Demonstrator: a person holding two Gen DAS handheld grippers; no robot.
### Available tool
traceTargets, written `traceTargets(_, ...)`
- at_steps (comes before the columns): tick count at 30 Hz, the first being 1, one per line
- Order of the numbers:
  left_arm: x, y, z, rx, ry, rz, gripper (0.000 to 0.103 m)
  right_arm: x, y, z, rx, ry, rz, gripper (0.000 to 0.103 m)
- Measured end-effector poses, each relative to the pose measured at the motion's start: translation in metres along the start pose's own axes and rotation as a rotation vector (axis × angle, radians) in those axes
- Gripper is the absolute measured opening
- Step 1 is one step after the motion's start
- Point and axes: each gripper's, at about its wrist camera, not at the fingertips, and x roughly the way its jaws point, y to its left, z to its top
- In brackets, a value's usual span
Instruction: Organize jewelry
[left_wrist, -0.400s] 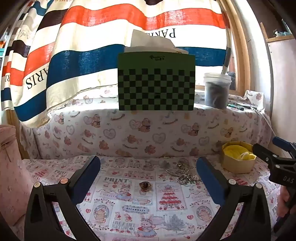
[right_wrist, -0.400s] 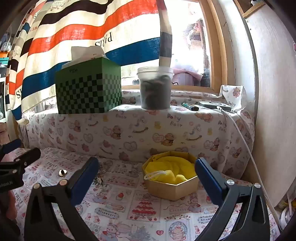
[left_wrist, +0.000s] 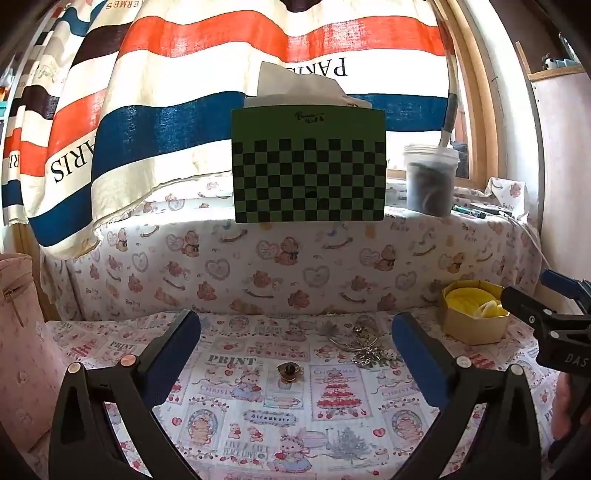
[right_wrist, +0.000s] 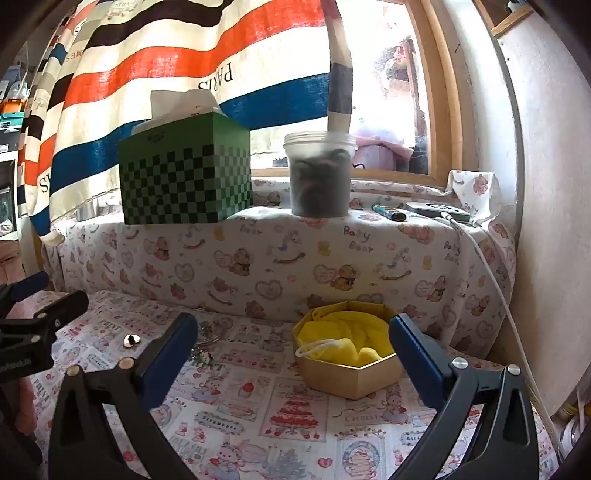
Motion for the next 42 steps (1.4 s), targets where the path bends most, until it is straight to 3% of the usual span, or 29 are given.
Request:
traceTargets(15, -0.003, -0.003, -0.001, 0.009, 0.004, -0.066, 0.103, -0.004, -0.003, 0.000, 0.012, -0.017, -0.035, 0.103)
traceTargets(20, -0.005, 0.005, -0.002, -0.030, -0.007, -0.020, 0.103, -0.004, -0.003, 0.001, 0.009, -0.023, -0.037, 0.103)
traceTargets(37, -0.006, 0.004, -0.003, -0.014, -0.008, -0.039, 0.103, -0.003, -0.001, -0.001, 0.003, -0.008, -0.030, 0.103)
traceTargets(42, -0.007, 0.000, -0.003, 0.009, -0.002, -0.090, 0.103, -0.005, 0.000, -0.001, 0.009, -0.008, -0.041, 0.103)
